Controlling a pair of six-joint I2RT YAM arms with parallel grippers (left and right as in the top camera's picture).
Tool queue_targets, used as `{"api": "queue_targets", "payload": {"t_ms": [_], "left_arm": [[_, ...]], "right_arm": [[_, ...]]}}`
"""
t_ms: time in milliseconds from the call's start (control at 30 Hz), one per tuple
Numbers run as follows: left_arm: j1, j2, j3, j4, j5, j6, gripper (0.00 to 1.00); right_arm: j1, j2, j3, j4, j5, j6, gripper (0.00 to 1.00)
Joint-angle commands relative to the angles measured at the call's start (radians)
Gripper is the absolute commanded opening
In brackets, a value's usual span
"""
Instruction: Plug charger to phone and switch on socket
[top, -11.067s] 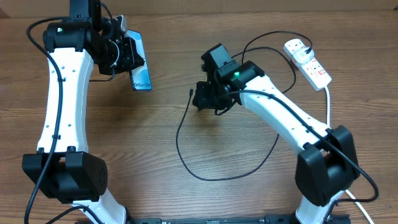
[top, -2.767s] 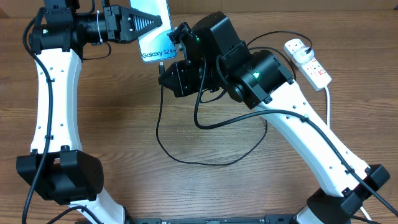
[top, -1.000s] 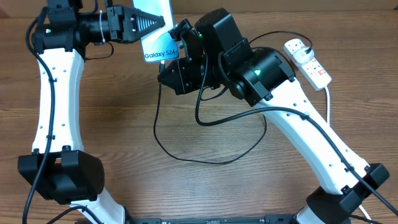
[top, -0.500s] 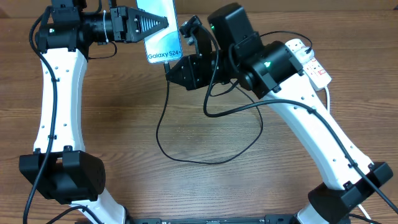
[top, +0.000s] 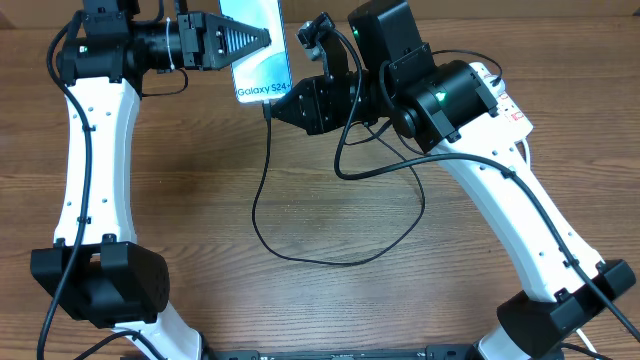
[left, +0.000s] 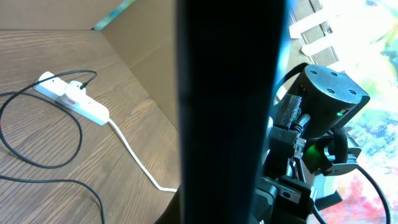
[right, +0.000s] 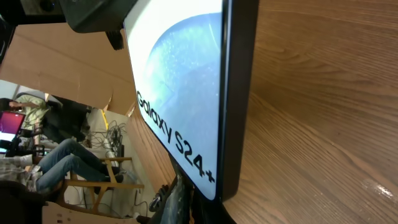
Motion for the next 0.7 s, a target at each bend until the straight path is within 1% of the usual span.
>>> {"api": "queue_targets", "payload": {"t_ms": [0,100,167,200,267,433,533,667], "left_arm": [[-0.008,-0.003,0.012,0.001,0.046,0.019,0.04],[-0.005,-0.003,0.012,0.001,0.045,0.019,0.04],[-0.004,-0.003,0.012,0.001,0.045,0.019,0.04],[-0.004,-0.003,0.012,0.002,0.045,0.019,0.04],[-0.004,-0.003,0.012,0.003,0.045,0.019,0.04],[-0.004,-0.003,0.012,0.006,0.045,0.019,0.04],[-0.004,-0.003,0.012,0.006,0.045,0.019,0.04],[-0.004,-0.003,0.012,0.005,0.045,0.014,0.04]], "right_arm": [[-0.004,-0.002,0.007,-0.008,0.026,-0.010,0.04],[-0.004,-0.002,0.007,-0.031,0.032,-0.010,0.04],[-0.004,-0.002,0.007,-0.047,0.032,-0.010,0.10],[-0.004,-0.002,0.007,-0.060,0.032,-0.010,0.16],[-0.004,-0.002,0.007,-0.084,0.031,-0.010,0.33],[-0.002,-0.002,0.007,-0.150,0.003,-0.011,0.47],[-0.002,-0.002,0.007,-0.168,-0.047,-0.015,0.52],[-0.002,-0.002,0.007,-0.166,-0.112,-0.048,0.52]]}}
